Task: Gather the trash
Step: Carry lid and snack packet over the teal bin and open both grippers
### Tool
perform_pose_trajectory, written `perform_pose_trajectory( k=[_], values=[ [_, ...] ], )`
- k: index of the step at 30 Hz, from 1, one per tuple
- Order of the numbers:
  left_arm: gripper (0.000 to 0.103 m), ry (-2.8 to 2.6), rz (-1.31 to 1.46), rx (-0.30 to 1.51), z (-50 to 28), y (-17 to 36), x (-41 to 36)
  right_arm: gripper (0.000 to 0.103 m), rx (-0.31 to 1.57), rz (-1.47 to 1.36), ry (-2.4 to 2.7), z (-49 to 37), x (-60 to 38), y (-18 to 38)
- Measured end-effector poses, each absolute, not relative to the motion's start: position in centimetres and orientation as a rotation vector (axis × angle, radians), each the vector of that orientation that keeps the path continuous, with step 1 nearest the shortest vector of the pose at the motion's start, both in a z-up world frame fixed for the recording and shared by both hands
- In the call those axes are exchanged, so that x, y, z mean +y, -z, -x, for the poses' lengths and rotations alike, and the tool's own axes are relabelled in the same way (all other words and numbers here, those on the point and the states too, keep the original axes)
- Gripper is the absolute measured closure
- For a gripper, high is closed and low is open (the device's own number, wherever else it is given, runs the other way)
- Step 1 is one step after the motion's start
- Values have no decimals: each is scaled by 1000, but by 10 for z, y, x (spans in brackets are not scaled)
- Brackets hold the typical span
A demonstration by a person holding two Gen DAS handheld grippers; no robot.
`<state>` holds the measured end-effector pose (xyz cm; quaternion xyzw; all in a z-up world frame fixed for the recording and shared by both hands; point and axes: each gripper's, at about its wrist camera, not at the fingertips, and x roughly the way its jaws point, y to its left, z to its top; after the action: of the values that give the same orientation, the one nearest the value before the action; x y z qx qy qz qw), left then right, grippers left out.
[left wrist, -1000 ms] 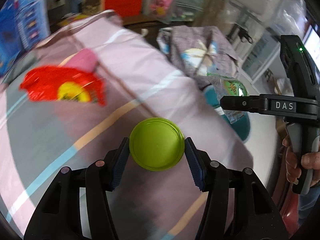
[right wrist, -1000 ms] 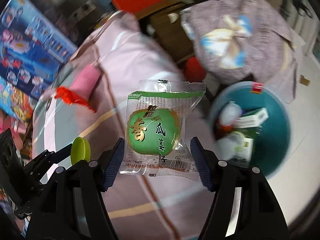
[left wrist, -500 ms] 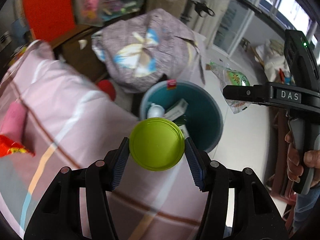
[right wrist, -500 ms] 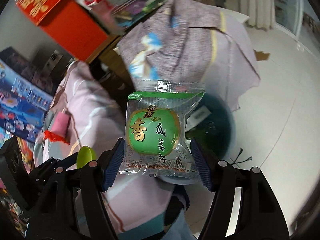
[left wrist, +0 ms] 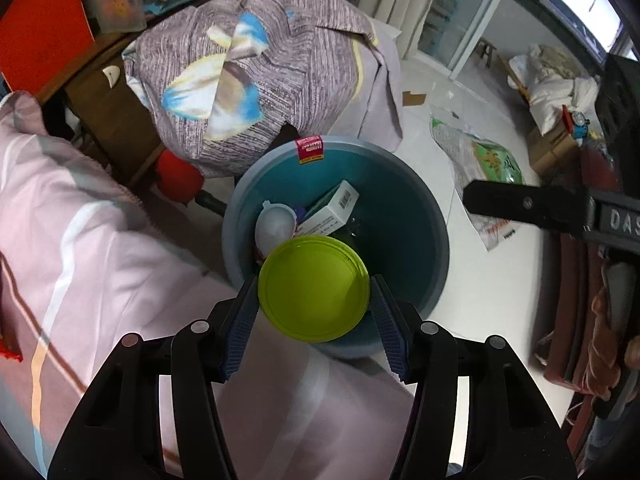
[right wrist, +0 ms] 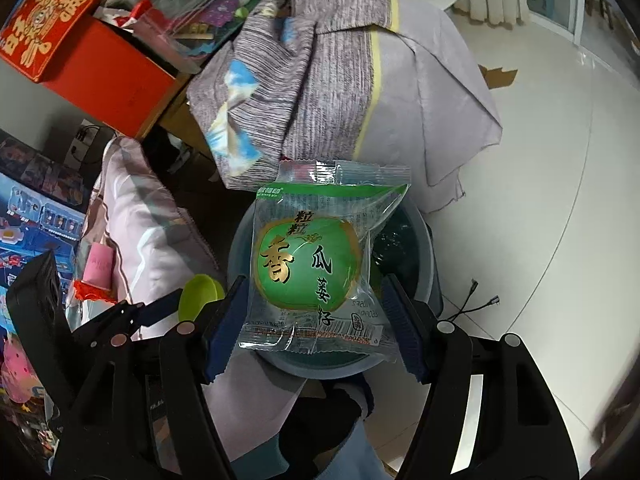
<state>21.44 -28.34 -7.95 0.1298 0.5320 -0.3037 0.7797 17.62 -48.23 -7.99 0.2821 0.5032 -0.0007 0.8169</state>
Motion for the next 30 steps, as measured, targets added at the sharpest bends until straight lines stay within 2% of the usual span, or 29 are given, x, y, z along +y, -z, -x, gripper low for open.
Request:
perform_pose_trajectory(
  k=[2,4,6,12,23,26,30],
  values=[
    [44,647,-265,1166,-223,84,-285,39,1084,-604,5,-181,-484,84],
    [37,636,-248,1180,-229,87,-284,39,1092,-604,6,-184,-484,87],
    [25,623,-237,1180,-233,88,-281,39,1099,-601,4,-188,-483,89],
    [16,618,-225,1173,-234,85,-269,38,1122,-593,-10,-199,-475,95],
    [11,625,-135,1183,-214,81,-223,38,1163,-544,-64,-220,-438,100],
    [10,629,-121,1182,-210,80,-214,30,1183,-540,-91,-226,-425,103],
    [9,622,-117,1178,-207,80,-205,29,1207,-544,-106,-230,-413,106]
  ],
)
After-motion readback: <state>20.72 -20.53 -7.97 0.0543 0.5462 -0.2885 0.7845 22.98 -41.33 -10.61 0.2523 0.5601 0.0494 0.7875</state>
